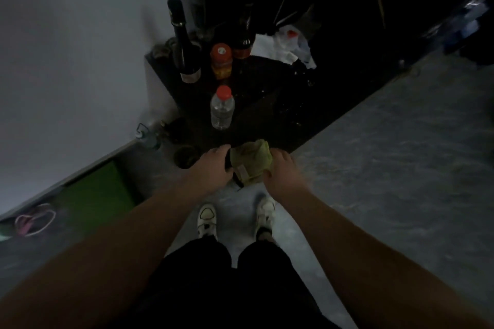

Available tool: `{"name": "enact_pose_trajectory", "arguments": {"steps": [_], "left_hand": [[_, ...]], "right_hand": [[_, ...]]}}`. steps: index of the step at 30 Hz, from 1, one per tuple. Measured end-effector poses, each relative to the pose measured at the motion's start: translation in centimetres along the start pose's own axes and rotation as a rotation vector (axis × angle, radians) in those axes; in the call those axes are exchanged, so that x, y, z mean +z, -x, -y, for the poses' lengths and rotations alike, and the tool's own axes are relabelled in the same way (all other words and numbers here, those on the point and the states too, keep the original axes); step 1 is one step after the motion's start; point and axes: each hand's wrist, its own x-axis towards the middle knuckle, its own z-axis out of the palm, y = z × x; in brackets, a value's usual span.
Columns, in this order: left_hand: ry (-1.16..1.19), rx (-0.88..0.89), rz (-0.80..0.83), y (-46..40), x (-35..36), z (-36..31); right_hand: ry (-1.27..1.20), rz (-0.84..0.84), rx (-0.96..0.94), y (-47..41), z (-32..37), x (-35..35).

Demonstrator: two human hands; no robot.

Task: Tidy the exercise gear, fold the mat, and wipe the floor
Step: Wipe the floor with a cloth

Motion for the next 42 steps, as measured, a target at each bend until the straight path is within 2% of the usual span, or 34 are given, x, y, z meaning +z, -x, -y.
{"name": "enact_pose_trajectory", "arguments": {"steps": [3,6,10,14,17,21,28,33,37,40,42], "left_hand": [[0.146,-0.133,0.017,-3.2,2.0,-0.7],[0.312,-0.295,-0.001,-6.0,3.8,-0.5],[0.534,-0.498,-0.081,-8.4,6.6,0.0],[0.666,-0.636,-0.226,-9.6,8.3,-1.2],[0.731,-0.69,-0.28,-10.1,8.4,-2.2],[1.039,-0.705,-0.404,-8.2,7.6,-2.9],[1.457,-0.558,-0.677,1.9,6.0,-0.4],[1.723,-0.434,-0.965,14.4,8.9,1.2],[1.96,-0.301,-1.247,26.0,14.5,0.7],[2.032,-0.169,-1.443,34.4,20.6,-1.2],[2.075,-0.109,-1.575,39.3,25.6,-2.8]], "right_hand": [[-0.02,0.108,-0.006,-5.1,-1.3,1.6],[-0.074,0.143,-0.015,-8.4,-1.9,2.0],[-0.181,0.176,0.115,-11.5,-2.4,3.0],[-0.262,0.242,0.143,-13.9,-2.7,3.7],[-0.314,0.315,0.152,-15.2,-2.7,3.4],[-0.348,0.364,0.036,-14.5,-1.7,1.8],[-0.454,0.571,-0.336,-8.0,3.3,-0.9],[-0.375,0.736,-0.697,0.4,8.1,0.3],[-0.26,0.965,-0.933,10.0,10.3,2.7],[-0.181,1.091,-1.095,18.2,9.8,5.4],[-0.15,1.234,-1.129,24.0,8.3,7.4]]}}
